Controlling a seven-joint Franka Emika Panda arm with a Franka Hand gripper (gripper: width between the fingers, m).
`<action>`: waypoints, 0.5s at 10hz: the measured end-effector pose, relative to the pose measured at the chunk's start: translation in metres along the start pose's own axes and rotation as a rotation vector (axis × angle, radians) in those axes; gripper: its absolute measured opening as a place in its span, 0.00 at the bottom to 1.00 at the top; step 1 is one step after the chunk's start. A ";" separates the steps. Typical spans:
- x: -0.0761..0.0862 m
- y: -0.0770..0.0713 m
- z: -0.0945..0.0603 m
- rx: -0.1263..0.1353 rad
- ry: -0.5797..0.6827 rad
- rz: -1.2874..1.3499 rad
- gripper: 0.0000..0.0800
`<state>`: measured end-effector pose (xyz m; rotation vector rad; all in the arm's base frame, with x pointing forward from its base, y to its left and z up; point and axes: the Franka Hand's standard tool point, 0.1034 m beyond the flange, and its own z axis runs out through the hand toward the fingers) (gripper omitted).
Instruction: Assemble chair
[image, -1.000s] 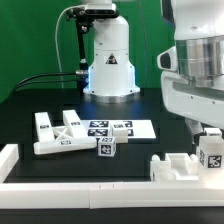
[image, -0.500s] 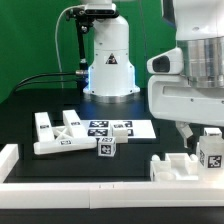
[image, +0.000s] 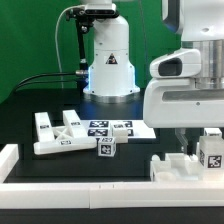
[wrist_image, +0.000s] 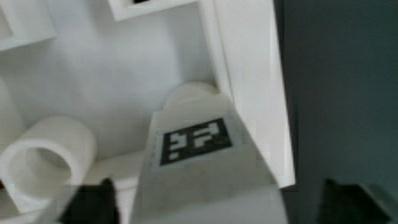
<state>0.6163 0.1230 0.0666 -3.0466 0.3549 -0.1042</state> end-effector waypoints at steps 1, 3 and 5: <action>0.000 0.000 0.000 0.000 -0.001 0.007 0.46; 0.000 0.003 0.001 -0.002 -0.002 0.161 0.36; -0.003 0.003 0.001 -0.013 -0.014 0.419 0.36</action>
Offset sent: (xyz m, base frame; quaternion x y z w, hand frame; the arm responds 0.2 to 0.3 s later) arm 0.0000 0.0000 0.0000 0.0000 0.0000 0.2571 0.9664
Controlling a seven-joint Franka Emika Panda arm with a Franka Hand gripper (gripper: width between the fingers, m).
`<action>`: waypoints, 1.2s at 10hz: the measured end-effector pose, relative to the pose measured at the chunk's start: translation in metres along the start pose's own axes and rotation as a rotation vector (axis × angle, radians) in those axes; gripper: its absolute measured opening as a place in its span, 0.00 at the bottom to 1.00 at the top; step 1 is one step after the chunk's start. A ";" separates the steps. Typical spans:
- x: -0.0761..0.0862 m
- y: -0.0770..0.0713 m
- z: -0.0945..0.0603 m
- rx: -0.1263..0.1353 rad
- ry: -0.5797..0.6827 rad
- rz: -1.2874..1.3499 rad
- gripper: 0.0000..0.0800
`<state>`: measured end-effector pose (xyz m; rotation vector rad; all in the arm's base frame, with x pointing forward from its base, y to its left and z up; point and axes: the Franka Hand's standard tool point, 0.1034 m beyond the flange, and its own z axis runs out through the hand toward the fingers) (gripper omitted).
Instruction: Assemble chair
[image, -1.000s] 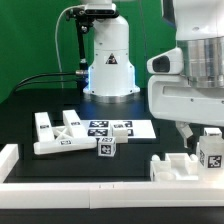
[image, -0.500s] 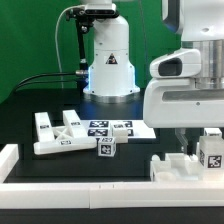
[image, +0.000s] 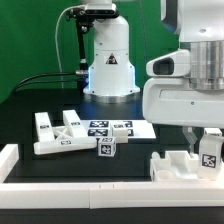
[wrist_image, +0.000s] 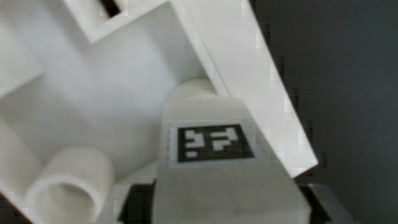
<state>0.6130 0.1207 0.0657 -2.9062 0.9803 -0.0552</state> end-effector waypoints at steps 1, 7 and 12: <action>0.000 0.001 0.001 0.011 -0.010 0.183 0.36; -0.001 0.003 0.000 0.019 -0.030 0.618 0.36; 0.003 0.004 -0.001 0.057 -0.078 1.213 0.36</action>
Offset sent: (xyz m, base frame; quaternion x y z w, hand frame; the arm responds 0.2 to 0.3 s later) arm 0.0000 0.0000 0.0000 0.0000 0.0000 0.1938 0.9810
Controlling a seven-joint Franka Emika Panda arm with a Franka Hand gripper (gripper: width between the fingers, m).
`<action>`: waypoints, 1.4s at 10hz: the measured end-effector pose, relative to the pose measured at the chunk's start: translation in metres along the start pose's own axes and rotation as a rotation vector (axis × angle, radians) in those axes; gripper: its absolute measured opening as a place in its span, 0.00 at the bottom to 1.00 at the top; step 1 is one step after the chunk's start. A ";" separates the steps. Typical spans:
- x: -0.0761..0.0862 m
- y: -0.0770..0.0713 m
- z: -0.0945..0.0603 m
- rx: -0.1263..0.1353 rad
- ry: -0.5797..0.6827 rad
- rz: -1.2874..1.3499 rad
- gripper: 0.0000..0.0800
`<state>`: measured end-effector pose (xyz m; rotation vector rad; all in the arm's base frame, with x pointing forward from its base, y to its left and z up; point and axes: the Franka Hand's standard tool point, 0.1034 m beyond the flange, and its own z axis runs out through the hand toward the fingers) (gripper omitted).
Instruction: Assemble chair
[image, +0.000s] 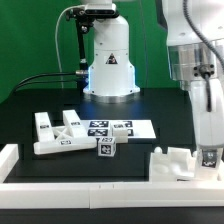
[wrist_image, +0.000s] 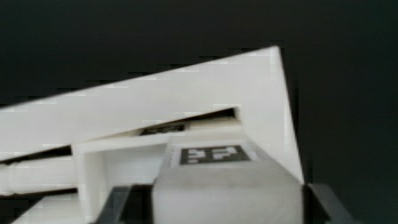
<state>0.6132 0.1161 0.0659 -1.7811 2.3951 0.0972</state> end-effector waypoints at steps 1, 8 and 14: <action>0.000 0.000 0.000 0.003 0.002 0.038 0.36; -0.011 -0.008 -0.030 0.022 -0.030 -0.040 0.81; 0.002 -0.010 -0.041 0.032 -0.032 -0.191 0.81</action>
Offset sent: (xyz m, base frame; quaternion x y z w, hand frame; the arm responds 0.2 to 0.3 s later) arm 0.0000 0.0000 0.0000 0.0000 0.0000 0.0000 1.0000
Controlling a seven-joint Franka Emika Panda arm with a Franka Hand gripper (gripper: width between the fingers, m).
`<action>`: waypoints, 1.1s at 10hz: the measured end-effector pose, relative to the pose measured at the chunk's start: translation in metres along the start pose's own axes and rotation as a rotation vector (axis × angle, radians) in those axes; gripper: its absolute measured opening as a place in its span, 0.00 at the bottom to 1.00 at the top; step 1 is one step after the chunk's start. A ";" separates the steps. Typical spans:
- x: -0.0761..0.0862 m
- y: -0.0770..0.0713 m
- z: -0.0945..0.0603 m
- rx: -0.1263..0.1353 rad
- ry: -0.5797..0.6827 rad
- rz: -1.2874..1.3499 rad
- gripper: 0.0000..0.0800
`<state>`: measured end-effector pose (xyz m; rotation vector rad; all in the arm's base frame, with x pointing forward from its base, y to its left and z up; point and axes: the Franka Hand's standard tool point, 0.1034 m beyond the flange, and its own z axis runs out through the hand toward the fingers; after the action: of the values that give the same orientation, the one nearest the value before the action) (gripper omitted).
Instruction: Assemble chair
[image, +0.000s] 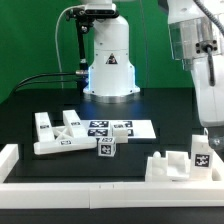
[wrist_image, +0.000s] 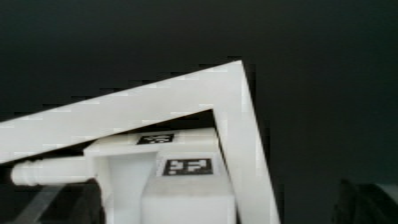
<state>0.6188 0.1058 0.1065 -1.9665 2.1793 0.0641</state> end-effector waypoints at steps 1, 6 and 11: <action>0.008 0.008 -0.008 0.005 -0.009 -0.073 0.81; 0.004 0.022 -0.008 -0.015 0.018 -0.362 0.81; 0.047 0.068 -0.001 -0.071 0.020 -0.976 0.81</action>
Offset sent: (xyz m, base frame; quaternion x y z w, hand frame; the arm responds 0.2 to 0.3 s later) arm 0.0000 0.0000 0.0000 0.0000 0.0000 -0.1938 0.9810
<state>0.5474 0.0672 0.0917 -2.8201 1.0220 -0.0313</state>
